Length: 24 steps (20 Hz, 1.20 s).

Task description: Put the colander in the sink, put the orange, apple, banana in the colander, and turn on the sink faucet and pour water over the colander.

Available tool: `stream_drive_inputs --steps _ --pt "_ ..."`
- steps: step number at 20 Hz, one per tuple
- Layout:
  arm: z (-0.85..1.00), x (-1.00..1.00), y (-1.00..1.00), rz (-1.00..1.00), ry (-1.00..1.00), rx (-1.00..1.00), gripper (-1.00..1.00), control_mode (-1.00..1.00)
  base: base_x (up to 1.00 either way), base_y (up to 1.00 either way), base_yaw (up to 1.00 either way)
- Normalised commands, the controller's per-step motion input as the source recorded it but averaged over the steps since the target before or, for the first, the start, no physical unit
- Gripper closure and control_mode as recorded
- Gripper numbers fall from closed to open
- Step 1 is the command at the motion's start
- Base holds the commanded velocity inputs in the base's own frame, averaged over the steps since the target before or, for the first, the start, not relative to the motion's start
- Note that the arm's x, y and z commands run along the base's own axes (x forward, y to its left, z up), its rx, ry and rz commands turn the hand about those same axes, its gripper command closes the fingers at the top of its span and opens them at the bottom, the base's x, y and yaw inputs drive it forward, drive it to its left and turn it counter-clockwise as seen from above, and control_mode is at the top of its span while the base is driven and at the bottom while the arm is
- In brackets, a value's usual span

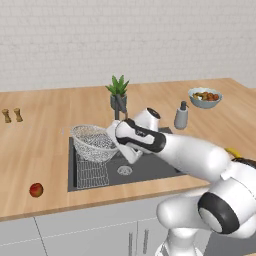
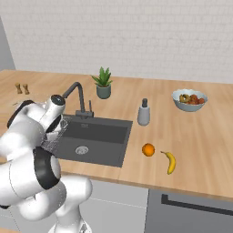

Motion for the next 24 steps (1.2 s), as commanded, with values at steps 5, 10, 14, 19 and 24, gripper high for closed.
stream_drive_inputs --steps 5,10,14,19,24 --pt "-0.03 -0.01 -0.94 0.06 0.01 0.00 1.00 -1.00 0.00 0.00 0.00" --pt "0.00 0.00 -0.80 0.14 0.03 -0.01 1.00 -1.00 0.00 0.00 0.00" --pt "-0.02 0.04 -0.52 0.12 0.01 -0.01 1.00 -1.00 0.00 0.00 0.00" --pt "-0.11 0.25 -0.63 0.07 0.00 -0.03 1.00 -1.00 0.00 0.00 0.00" --pt "-0.26 0.28 -0.47 0.05 0.00 -0.11 1.00 -1.00 0.00 0.00 0.00"
